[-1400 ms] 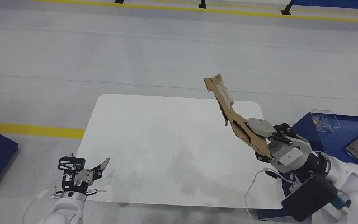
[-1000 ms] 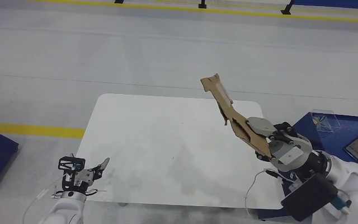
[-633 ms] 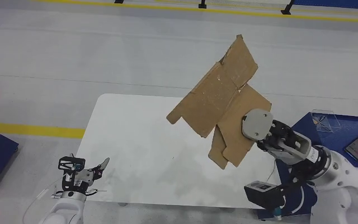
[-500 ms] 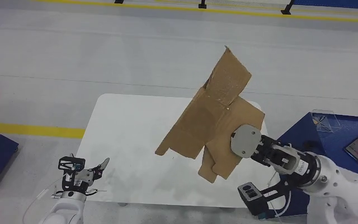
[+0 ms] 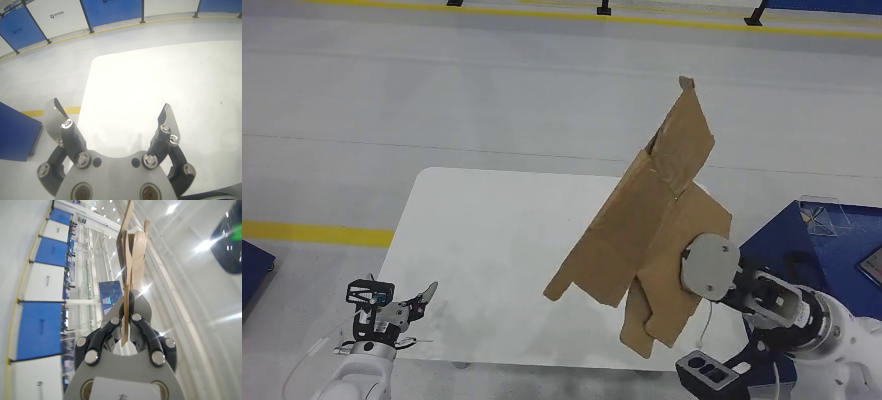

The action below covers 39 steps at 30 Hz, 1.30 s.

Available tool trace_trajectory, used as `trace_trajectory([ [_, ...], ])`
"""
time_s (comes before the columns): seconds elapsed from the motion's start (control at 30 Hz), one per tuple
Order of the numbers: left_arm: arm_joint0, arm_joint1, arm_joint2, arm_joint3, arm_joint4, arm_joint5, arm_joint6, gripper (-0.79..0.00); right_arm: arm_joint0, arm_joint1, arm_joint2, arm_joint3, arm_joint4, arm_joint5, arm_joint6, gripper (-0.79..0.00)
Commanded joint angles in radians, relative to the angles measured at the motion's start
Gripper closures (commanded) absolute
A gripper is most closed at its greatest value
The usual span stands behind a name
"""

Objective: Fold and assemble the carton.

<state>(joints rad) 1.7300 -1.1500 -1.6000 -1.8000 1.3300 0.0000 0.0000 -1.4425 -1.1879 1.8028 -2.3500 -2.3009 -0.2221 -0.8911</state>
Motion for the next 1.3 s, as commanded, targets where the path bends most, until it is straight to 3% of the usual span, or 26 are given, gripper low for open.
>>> trace_trajectory([
  [0.0, 0.000, 0.000, 0.000, 0.000, 0.000, 0.000, 0.000, -0.785, 0.007, 0.000, 0.018, 0.000, 0.287, -0.199, 0.064, 0.000],
  [0.13, 0.000, 0.000, 0.000, 0.000, 0.000, 0.000, 0.000, -0.785, -0.001, -0.001, 0.027, 0.007, 0.764, -0.460, 0.259, 0.000],
  [0.23, 0.000, 0.000, 0.000, 0.000, 0.000, 0.000, 0.000, -0.785, -0.018, 0.001, -0.015, 0.042, 1.095, -0.568, 0.422, 0.000],
  [0.4, 0.000, 0.000, 0.000, 0.000, 0.000, 0.000, 0.000, -0.785, -0.069, 0.013, -0.180, 0.101, 1.544, -0.631, 0.718, 0.000],
  [0.53, 0.000, 0.000, 0.000, 0.000, 0.000, 0.000, 0.000, -0.785, -0.101, 0.021, -0.319, 0.161, 1.766, -0.608, 0.903, 0.000],
  [0.73, 0.000, 0.000, 0.000, 0.000, 0.000, 0.000, 0.000, -0.785, -0.122, 0.030, -0.436, 0.262, 1.924, -0.582, 1.087, 0.000],
  [1.27, 0.000, 0.000, 0.000, 0.000, 0.000, 0.000, 0.000, -0.785, -0.114, 0.032, -0.443, 0.300, 1.974, -0.538, 1.115, 0.000],
])
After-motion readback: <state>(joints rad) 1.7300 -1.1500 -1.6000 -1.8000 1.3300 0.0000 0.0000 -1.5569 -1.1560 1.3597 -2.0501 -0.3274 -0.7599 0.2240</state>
